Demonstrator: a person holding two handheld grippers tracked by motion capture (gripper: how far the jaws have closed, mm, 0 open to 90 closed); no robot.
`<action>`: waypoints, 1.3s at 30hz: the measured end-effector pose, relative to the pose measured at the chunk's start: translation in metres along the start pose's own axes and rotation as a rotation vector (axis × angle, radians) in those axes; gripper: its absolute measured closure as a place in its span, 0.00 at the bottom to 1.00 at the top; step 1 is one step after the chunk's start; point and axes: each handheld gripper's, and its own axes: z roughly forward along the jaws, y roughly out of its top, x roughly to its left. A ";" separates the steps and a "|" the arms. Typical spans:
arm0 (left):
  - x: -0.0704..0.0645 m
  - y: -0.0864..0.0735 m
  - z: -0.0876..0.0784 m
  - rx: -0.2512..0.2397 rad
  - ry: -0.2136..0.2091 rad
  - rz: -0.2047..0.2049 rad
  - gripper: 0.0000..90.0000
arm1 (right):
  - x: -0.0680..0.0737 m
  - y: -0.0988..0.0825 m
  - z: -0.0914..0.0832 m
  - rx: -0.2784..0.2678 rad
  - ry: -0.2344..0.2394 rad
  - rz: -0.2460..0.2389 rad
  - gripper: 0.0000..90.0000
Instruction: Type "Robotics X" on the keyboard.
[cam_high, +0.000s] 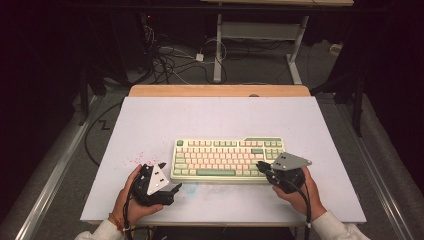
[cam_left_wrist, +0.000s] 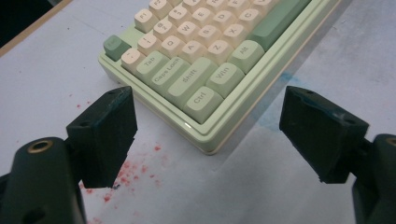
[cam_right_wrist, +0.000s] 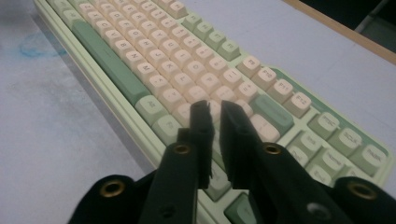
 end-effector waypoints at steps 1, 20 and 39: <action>-0.001 0.000 0.000 0.004 0.002 0.004 0.20 | 0.000 0.003 0.003 0.006 0.009 -0.005 0.98; 0.000 -0.007 0.004 0.031 -0.009 -0.011 0.20 | 0.008 0.048 0.074 0.071 0.076 -0.058 1.00; 0.000 -0.012 -0.001 0.041 0.006 -0.017 0.20 | 0.012 0.058 0.101 0.128 0.056 -0.078 1.00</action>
